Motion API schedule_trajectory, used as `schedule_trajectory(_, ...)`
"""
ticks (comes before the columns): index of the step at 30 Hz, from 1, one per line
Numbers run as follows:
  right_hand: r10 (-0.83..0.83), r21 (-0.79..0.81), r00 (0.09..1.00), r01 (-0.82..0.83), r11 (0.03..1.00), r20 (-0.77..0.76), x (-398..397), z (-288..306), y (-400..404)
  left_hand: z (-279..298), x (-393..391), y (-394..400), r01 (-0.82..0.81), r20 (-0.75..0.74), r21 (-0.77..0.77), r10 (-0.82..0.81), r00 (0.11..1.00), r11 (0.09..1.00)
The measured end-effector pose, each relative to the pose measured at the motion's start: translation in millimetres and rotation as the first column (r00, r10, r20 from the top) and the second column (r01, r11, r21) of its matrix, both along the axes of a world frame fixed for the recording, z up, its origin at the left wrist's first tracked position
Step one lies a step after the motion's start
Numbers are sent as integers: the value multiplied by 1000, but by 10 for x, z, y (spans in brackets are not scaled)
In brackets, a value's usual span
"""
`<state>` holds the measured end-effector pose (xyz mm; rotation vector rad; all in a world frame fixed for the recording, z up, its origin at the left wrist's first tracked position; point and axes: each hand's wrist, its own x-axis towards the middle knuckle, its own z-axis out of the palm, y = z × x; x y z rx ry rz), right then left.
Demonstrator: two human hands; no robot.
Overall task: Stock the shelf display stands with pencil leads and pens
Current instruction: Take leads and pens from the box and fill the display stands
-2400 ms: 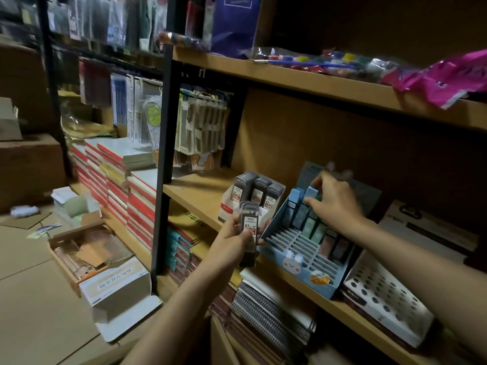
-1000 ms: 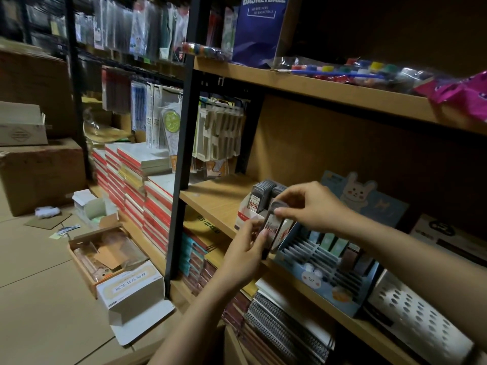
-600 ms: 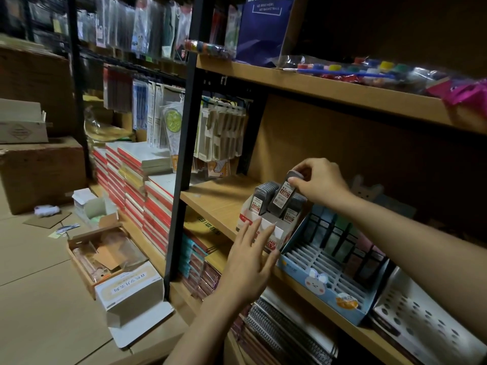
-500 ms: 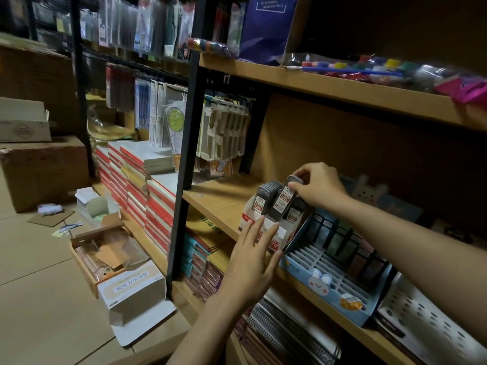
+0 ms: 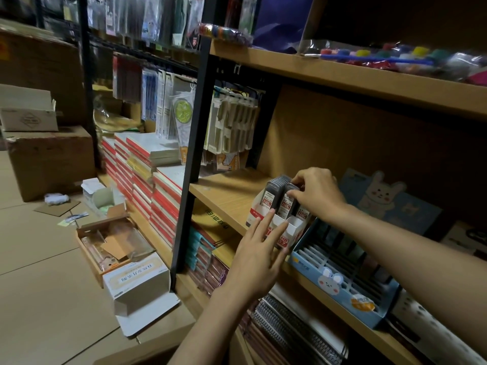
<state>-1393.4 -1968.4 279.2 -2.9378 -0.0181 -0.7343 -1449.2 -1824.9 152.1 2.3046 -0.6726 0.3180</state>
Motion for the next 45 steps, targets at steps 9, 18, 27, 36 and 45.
schedule_trajectory(9, -5, -477, 996, 45, 878, 84, -141, -120, -17, 19, -29, -38, 13, -32, 46, -12, 999, 999)
schedule_trajectory(18, 27, -279, 999, -13, 960, 47, -626, -74, -64, 117, -123, 8, 31, -37, 31, -30, 999, 999)
schedule_trajectory(27, 346, 328, 938, -333, 884, 20, -1695, -1356, 329, -449, -703, 455, -109, -405, -283, -16, 914, 953)
schedule_trajectory(36, 375, 540, 701, 16, 842, -606, -2401, -3256, 436, -2189, -1981, 997, -236, -778, 185, 288, 558, 954)
schedule_trajectory(45, 254, 333, 538, 52, 941, -804, -2527, -4152, 381, -3268, -2585, 553, -622, -873, 170, 409, 264, 764)
